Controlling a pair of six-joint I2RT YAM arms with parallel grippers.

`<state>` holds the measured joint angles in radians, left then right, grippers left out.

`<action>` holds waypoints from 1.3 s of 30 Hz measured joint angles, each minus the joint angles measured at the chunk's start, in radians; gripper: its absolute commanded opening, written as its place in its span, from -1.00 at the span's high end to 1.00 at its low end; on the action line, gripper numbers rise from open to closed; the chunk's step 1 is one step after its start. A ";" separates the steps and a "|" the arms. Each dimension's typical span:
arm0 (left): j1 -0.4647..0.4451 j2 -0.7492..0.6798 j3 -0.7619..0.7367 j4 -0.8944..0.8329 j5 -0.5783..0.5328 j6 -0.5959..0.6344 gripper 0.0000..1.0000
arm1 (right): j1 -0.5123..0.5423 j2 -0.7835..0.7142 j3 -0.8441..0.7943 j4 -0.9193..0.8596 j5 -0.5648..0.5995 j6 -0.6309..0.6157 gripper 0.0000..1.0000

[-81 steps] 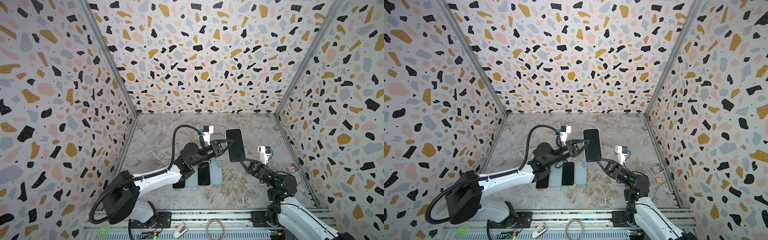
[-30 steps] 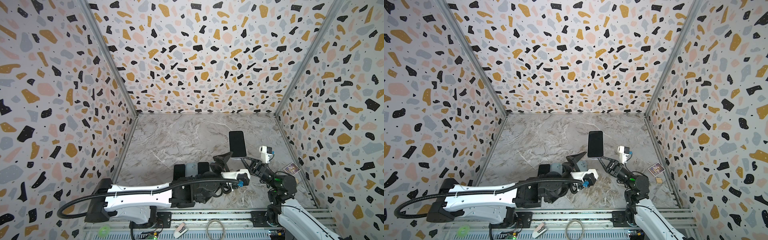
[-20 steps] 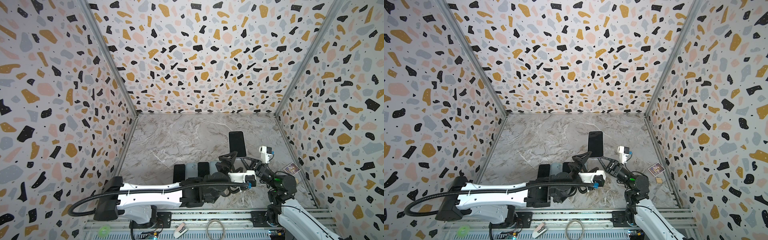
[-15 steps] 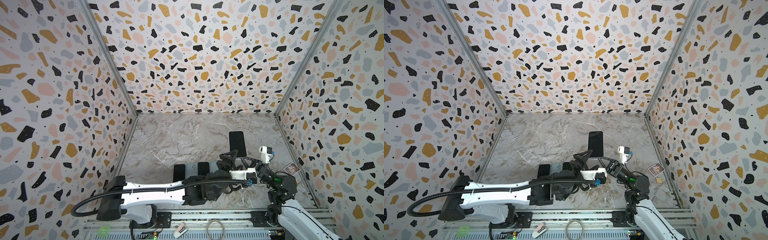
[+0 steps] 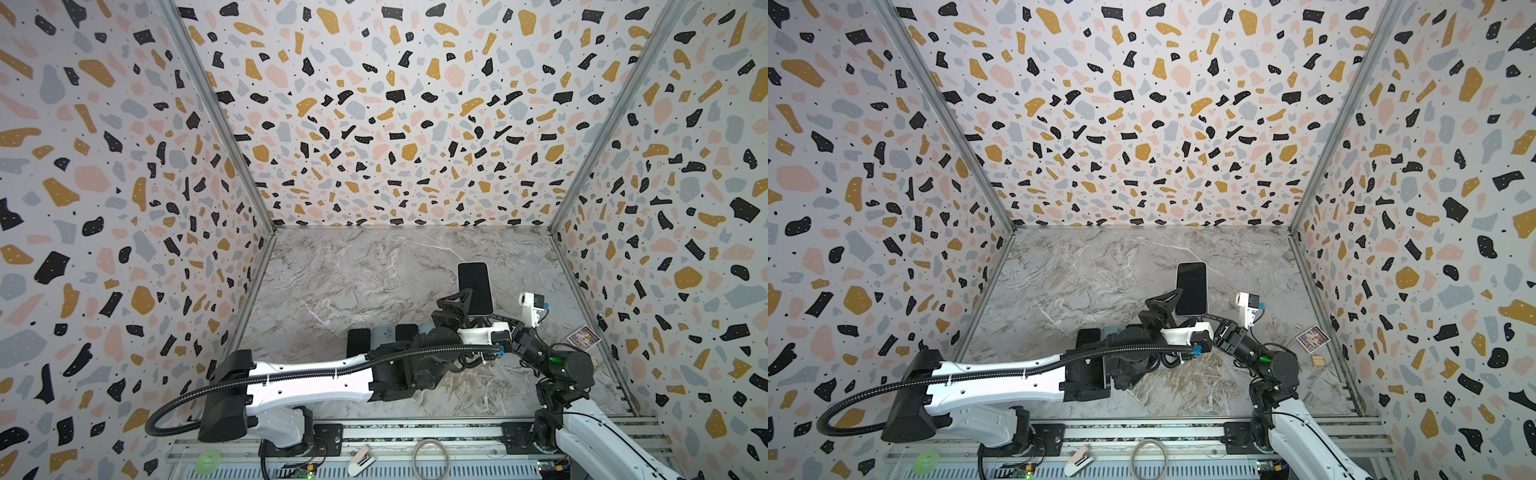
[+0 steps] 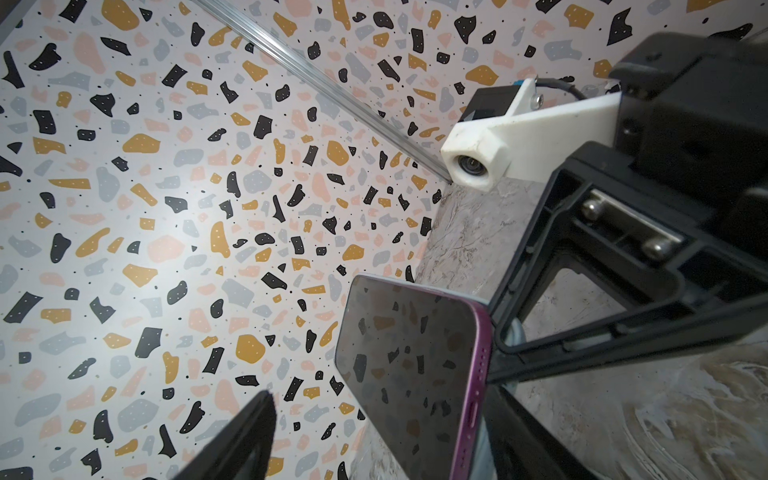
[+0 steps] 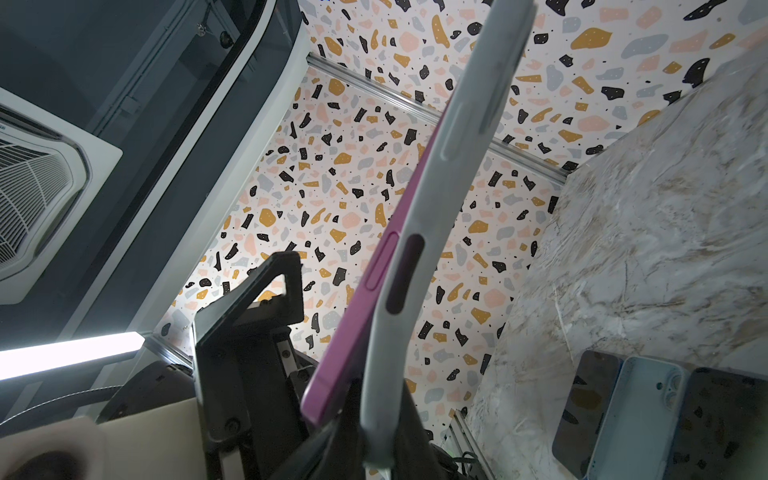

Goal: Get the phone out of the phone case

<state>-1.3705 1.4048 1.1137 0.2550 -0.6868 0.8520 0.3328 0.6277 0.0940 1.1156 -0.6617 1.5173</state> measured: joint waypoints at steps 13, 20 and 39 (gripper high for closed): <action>0.017 0.035 0.031 -0.009 0.008 0.013 -0.55 | -0.002 -0.001 -0.007 -0.008 0.005 -0.001 1.00; 0.028 0.054 0.047 -0.008 0.008 0.032 -0.50 | -0.004 0.000 -0.007 -0.009 0.008 -0.001 1.00; 0.078 0.101 0.117 -0.126 0.129 0.035 0.26 | -0.005 0.001 -0.008 -0.017 0.011 -0.001 1.00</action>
<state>-1.2926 1.5055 1.2304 0.1295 -0.5583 0.8871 0.3283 0.6285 0.0864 1.0985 -0.6502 1.5166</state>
